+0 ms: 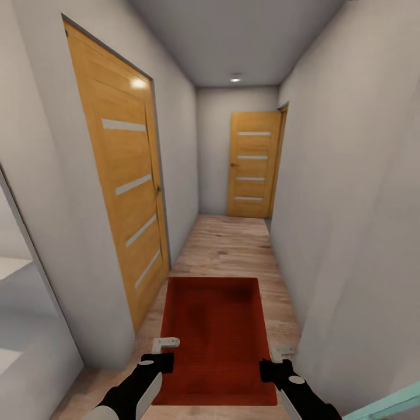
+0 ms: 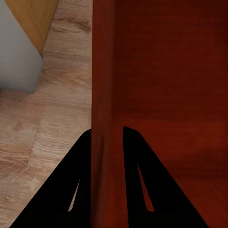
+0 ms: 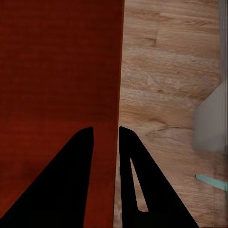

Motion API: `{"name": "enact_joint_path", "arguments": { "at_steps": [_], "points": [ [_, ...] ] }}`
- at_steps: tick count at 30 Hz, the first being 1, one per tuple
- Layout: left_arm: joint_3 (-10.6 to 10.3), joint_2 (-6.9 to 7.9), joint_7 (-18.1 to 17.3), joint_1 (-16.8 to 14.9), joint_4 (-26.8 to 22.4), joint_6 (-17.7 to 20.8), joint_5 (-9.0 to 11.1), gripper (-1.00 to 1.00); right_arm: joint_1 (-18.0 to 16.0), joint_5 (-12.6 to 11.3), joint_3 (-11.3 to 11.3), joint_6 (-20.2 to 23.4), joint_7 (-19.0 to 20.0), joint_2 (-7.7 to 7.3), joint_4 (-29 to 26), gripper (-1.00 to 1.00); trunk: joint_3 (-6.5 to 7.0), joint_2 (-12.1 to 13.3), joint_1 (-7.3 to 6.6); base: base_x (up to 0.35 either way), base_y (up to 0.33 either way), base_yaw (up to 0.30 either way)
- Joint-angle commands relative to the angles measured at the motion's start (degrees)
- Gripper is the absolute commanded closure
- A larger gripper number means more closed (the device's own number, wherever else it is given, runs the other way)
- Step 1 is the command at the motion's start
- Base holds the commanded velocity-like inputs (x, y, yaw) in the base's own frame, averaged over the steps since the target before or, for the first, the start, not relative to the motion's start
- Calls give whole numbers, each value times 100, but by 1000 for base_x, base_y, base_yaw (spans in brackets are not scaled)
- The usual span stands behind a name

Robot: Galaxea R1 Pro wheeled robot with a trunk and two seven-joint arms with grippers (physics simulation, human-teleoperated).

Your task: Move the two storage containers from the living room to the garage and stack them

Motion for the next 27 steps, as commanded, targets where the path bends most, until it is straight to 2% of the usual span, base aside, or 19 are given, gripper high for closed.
{"name": "enact_joint_path", "arguments": {
  "at_steps": [1,11,16,27],
  "points": [
    [-398,-353,17,8,-9,12,146,100,-6,-176,-61,19,-10,255,-318,100,-3,-5,2,35,50,-234],
    [-399,-353,22,8,-9,12,143,100,-6,-176,-58,19,-10,255,-318,100,-3,-5,2,227,188,-238],
    [-399,-353,25,8,-9,12,143,100,-6,-176,-59,19,-10,255,-318,100,-3,-5,2,306,110,-47],
    [-408,-353,38,8,-9,20,142,100,-6,-176,-58,19,-10,255,-318,100,-3,-5,2,328,5,-44]
  ]
}}
